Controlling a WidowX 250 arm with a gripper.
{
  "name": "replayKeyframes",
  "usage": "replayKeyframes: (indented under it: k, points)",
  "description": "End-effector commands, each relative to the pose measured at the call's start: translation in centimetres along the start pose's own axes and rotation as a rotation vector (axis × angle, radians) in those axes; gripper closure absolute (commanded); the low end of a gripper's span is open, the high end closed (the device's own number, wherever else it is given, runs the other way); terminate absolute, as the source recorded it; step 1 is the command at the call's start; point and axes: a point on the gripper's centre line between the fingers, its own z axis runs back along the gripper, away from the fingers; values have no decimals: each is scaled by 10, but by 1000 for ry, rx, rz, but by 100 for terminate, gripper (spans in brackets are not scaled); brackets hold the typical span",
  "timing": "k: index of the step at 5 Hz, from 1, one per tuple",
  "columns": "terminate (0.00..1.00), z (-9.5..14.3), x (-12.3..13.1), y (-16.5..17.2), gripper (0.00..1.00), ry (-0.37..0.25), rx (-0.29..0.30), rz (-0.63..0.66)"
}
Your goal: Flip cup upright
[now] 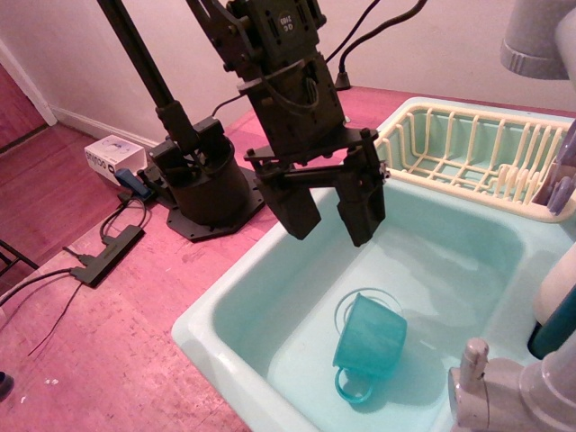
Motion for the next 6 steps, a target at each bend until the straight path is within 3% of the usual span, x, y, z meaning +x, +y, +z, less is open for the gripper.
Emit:
replayKeyframes:
  k: [1, 6]
  points:
    - [0, 0, 0, 0, 0, 0, 0, 0]
    - [0, -55, -30, -30, 0, 98, 68, -138]
